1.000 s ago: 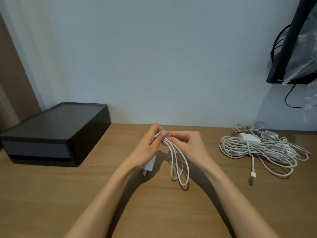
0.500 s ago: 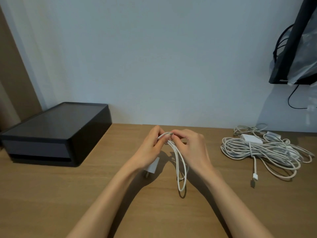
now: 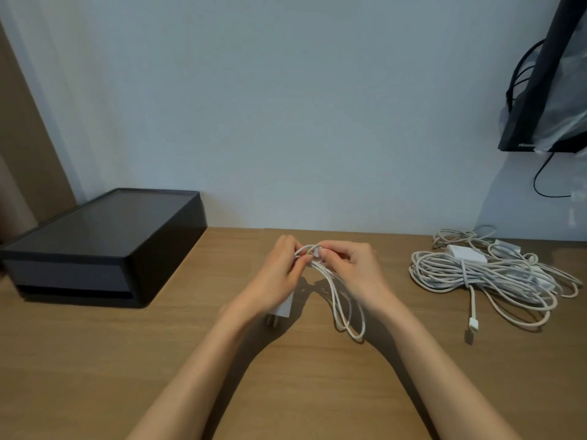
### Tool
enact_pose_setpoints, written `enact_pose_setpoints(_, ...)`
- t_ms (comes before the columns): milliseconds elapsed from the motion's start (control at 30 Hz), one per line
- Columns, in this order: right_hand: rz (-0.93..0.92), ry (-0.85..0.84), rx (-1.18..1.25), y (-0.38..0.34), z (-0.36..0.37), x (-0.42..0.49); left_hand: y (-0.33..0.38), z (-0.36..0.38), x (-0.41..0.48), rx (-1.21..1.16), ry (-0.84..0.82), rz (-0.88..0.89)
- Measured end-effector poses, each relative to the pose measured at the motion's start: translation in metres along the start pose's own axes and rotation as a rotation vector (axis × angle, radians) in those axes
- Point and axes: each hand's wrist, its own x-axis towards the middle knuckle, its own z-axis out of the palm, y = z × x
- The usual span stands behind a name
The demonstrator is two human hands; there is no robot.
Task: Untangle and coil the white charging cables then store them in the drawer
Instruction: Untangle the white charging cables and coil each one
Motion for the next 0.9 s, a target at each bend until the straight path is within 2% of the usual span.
enact_pose_setpoints(167,0.111,-0.087,0.122,-0.001,-0.002,0.001,-0.003,0.001,0.000,0.006,-0.004,-0.012)
enact_pose_setpoints(300,0.123,-0.160,0.163,-0.007,0.000,-0.001,-0.007,0.002,0.001,-0.025,0.036,-0.008)
enact_pose_setpoints(533,0.123,-0.215,0.024,-0.013,0.000,-0.004,-0.007,0.002,0.002,-0.052,0.071,-0.055)
enact_pose_setpoints(800,-0.003,-0.073,-0.085,-0.007,0.002,-0.004,-0.006,0.000,0.001,-0.067,0.048,-0.011)
enact_pose_setpoints(900,0.001,-0.091,-0.073,-0.009,-0.002,-0.004,-0.004,-0.002,-0.001,-0.011,0.014,0.054)
